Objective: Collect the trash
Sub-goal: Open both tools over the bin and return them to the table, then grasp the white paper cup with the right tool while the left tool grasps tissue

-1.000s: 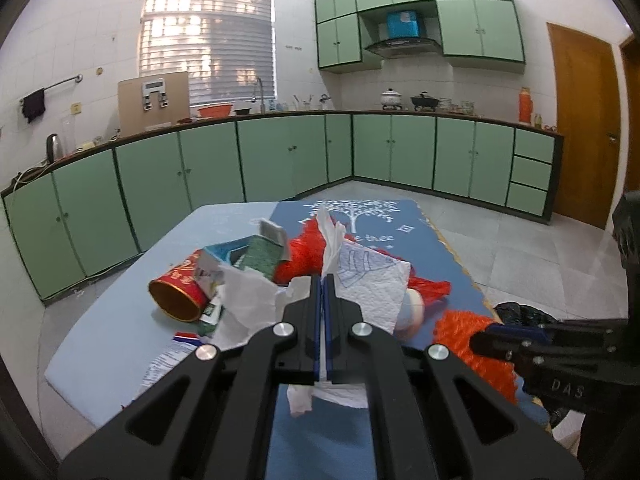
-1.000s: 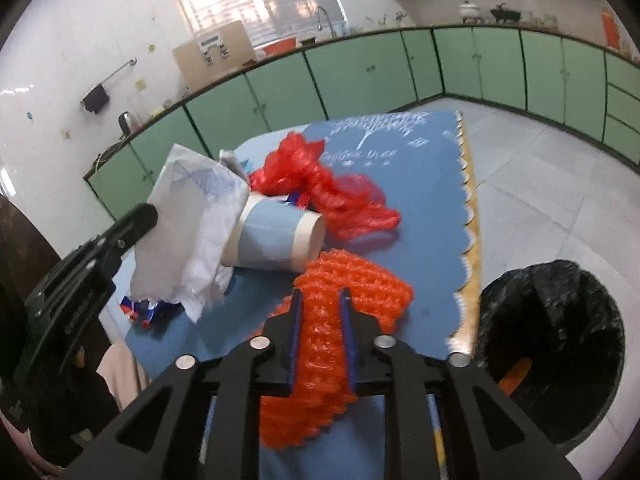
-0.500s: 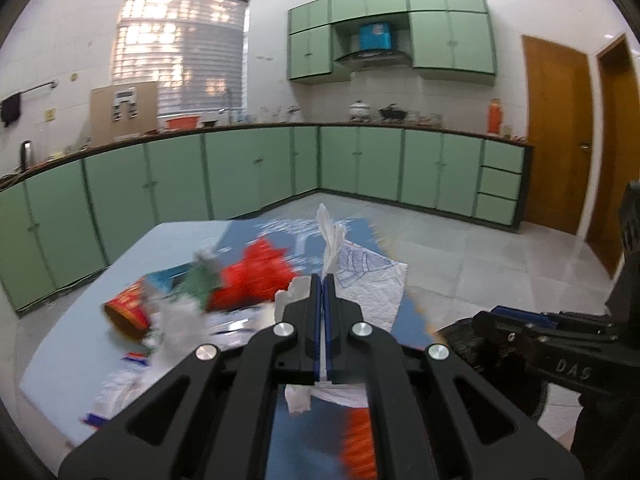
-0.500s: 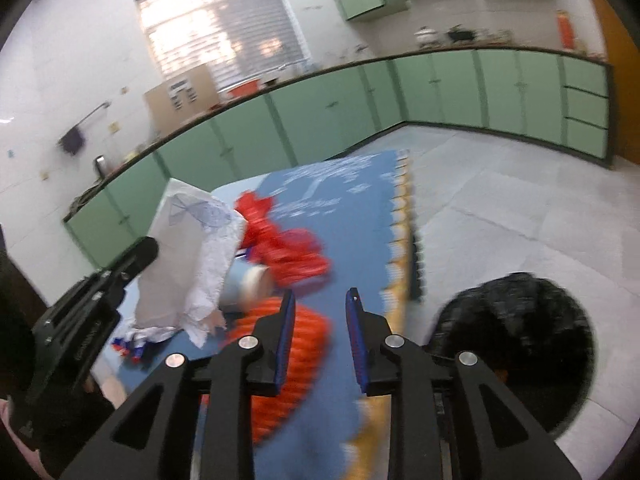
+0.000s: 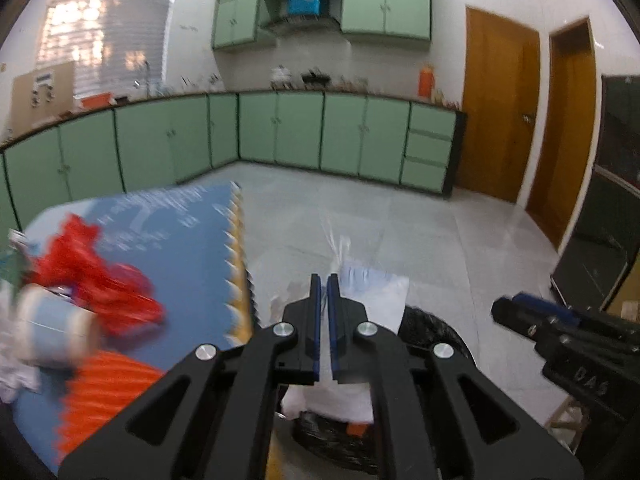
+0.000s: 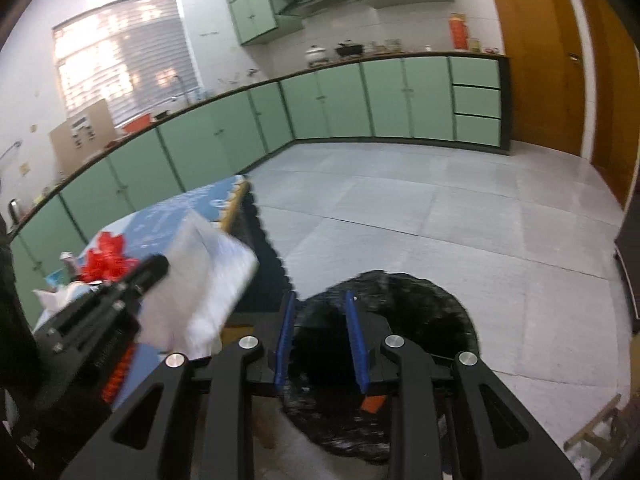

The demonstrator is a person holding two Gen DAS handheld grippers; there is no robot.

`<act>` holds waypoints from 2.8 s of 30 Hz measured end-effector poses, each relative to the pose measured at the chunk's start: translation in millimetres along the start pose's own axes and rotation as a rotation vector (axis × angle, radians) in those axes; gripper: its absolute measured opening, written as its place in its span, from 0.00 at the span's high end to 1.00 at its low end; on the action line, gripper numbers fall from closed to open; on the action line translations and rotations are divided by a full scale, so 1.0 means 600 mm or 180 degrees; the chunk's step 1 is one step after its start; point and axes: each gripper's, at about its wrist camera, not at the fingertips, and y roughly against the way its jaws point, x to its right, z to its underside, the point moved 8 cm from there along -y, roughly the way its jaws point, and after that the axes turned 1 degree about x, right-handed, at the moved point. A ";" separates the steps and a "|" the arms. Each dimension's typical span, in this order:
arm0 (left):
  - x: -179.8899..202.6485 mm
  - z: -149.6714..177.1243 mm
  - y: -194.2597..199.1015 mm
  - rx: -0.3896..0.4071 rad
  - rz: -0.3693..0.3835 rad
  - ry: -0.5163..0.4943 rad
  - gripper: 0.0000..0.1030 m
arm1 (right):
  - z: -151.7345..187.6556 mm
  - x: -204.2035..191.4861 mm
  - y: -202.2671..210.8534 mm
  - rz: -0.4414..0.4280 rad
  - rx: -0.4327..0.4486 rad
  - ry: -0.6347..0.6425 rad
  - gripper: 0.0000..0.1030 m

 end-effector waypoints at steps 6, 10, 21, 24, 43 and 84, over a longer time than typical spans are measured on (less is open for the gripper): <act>0.054 0.046 -0.127 -0.0386 0.0204 0.0071 0.96 | 0.014 0.071 -0.038 0.0130 -0.0030 -0.0218 0.75; 0.041 0.049 -0.151 -0.0516 0.0265 0.0292 0.96 | 0.019 0.093 -0.042 0.0180 -0.0008 -0.0271 0.75; -0.073 -0.004 0.048 0.0043 -0.0158 0.0078 0.54 | 0.008 -0.004 -0.027 -0.0080 0.0111 -0.0043 0.54; -0.135 -0.005 0.103 0.0116 -0.0430 0.0023 0.48 | 0.004 -0.077 -0.018 -0.0265 0.0178 0.0104 0.35; -0.469 0.027 0.323 0.0183 -0.1747 0.0350 0.43 | 0.051 -0.481 -0.049 -0.1178 -0.0293 0.0625 0.22; -0.503 0.083 0.282 0.0048 -0.1524 0.0544 0.43 | 0.075 -0.516 -0.070 -0.0519 -0.0373 0.0953 0.94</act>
